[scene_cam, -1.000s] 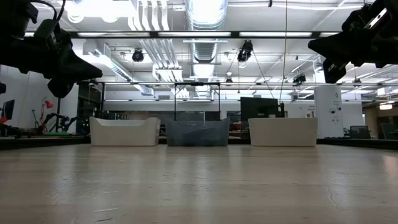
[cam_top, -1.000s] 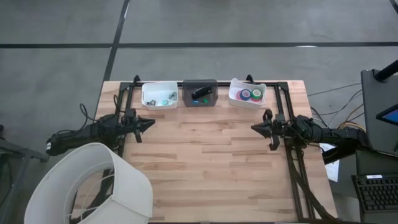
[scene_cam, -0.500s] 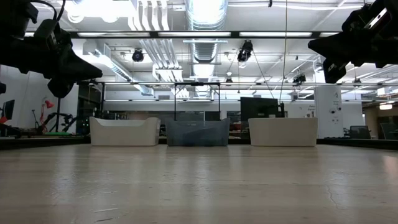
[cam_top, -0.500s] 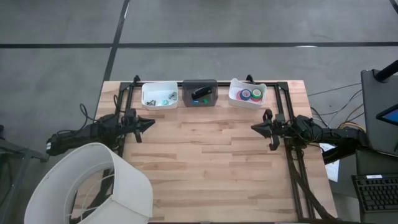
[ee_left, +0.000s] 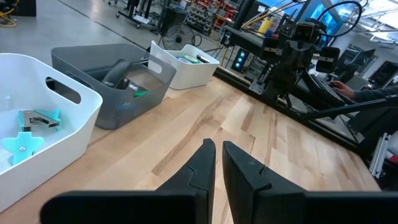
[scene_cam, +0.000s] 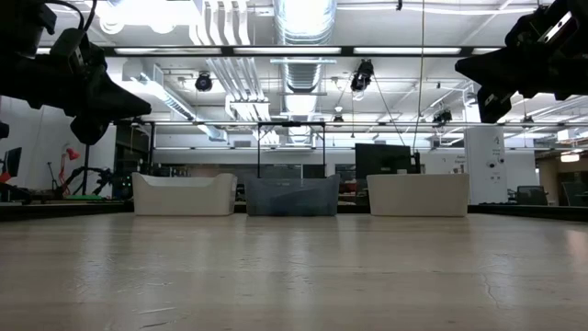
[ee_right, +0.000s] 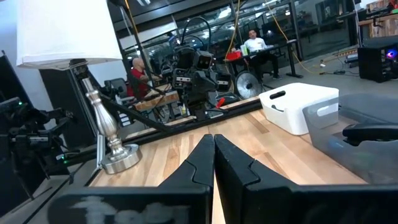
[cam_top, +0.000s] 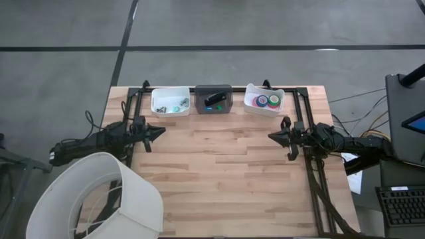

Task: Pick and place Stapler, Stapler remover, tape
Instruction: Return to Home Position

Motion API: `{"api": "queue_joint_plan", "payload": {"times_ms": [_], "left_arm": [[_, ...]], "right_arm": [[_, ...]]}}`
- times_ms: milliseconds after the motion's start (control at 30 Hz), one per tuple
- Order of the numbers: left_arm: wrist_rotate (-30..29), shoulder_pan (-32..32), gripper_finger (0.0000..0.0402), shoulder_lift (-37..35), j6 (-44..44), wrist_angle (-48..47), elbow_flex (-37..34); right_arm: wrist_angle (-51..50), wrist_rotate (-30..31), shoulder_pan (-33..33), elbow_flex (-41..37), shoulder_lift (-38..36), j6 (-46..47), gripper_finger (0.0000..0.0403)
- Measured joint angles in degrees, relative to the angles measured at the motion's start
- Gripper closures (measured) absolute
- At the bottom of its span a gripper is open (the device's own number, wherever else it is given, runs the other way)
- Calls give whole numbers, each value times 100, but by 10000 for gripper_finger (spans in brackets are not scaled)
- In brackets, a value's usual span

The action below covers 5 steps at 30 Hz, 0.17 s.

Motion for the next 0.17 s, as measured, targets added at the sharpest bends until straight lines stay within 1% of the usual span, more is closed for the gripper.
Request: {"api": "queue_joint_plan", "payload": {"times_ms": [167], "left_arm": [[0, 0, 367, 0, 0, 0, 0]], "right_arm": [[2, 0, -2, 2, 0, 0, 394]]}}
